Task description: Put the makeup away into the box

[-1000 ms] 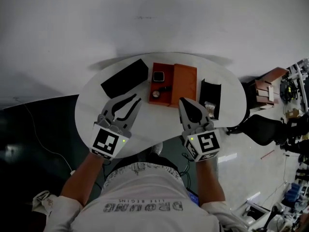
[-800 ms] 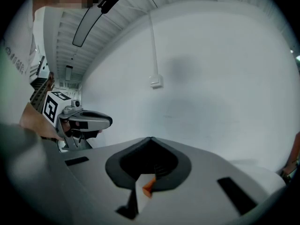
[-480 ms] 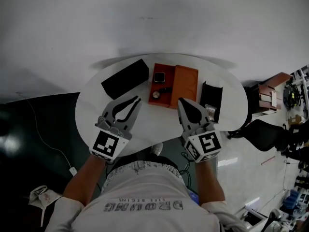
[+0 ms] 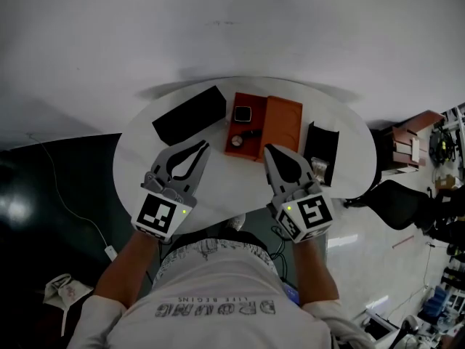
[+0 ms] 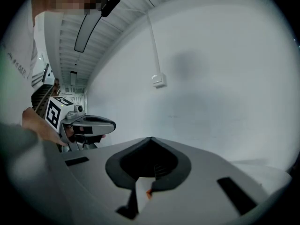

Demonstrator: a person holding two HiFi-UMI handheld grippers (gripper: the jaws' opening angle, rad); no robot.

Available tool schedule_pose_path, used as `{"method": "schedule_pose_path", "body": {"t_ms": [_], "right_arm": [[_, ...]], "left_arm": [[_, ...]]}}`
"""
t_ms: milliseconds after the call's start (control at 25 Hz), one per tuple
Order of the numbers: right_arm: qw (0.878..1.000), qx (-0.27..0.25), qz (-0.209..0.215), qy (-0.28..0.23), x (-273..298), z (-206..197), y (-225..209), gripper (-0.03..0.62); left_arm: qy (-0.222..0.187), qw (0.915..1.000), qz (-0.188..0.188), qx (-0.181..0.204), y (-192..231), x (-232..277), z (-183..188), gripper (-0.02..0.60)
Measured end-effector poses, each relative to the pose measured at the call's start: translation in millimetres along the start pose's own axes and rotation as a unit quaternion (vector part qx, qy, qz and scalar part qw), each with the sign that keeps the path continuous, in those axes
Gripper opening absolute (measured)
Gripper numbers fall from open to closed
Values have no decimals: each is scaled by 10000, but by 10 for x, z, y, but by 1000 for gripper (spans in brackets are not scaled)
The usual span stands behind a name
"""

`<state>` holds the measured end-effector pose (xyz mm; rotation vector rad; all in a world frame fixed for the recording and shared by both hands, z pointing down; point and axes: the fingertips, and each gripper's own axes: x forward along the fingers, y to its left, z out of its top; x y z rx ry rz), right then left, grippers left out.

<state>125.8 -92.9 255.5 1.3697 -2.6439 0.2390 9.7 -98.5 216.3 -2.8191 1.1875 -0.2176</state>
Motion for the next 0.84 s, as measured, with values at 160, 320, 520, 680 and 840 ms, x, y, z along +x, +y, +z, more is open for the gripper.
{"method": "schedule_pose_path", "body": {"t_ms": [160,320,520,680,840], "right_arm": [[10000,-2,43,7,40,4,7,6],[10000,13,62,24,65,-12,-11,6],[9999,40,85,43,91,-17,-40,6],[9999,68,104,50,92,-50,-58,6],[9999,73,122,60,79,-96,-93,6]], "left_arm": [[-8,10000,9,-5,14,28,2,35],[7,10000,16,-36,19,55,-18,35],[64,10000,5,-21,31,86,-51,35],[45,10000,37,-59,33,110,-60,35],[64,10000,36,-55,2,146,-97,35]]}}
